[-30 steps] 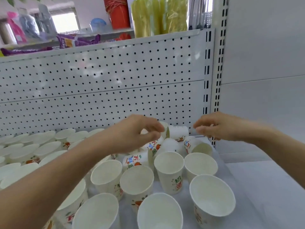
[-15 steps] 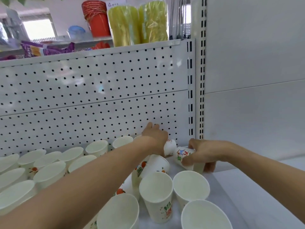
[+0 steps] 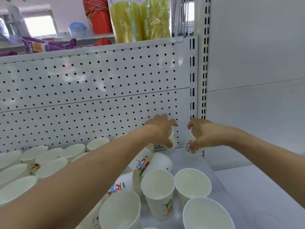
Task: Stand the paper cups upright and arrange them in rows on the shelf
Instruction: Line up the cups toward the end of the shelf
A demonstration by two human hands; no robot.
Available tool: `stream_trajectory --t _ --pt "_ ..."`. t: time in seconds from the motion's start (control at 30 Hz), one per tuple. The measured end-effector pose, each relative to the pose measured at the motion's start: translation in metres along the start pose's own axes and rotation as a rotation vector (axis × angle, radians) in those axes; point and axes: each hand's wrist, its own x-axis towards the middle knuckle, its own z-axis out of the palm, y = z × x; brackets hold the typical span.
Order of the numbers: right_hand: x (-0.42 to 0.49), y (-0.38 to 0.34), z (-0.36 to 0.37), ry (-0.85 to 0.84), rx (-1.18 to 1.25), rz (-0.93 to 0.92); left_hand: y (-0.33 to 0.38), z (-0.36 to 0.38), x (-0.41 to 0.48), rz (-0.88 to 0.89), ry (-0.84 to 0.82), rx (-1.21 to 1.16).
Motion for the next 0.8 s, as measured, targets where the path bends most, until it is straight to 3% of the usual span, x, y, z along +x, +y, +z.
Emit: stream_trajectory --t 0.13,0.33,0.47,0.53,0.67,0.8 --pt "0.004 -0.005 0.009 -0.081 -0.091 -0.018 0.008 0.004 0.007 0.037 -0.059 0.124" --pt "0.000 0.004 0.014 -0.101 -0.026 -0.082 -0.005 -0.008 -0.013 0.027 -0.065 -0.180" --pt "-0.012 -0.001 0.010 0.111 0.019 -0.182 -0.027 -0.026 -0.051 0.030 0.100 -0.226" --pt "-0.018 -0.016 0.008 0.246 0.038 -0.305 -0.039 -0.027 -0.071 0.013 0.061 -0.236" --pt "-0.018 -0.055 0.015 0.055 -0.020 -0.291 -0.050 -0.012 -0.091 -0.027 -0.139 -0.237" --pt "-0.015 -0.076 0.032 -0.068 -0.082 -0.198 -0.045 -0.008 -0.086 0.013 -0.138 -0.217"
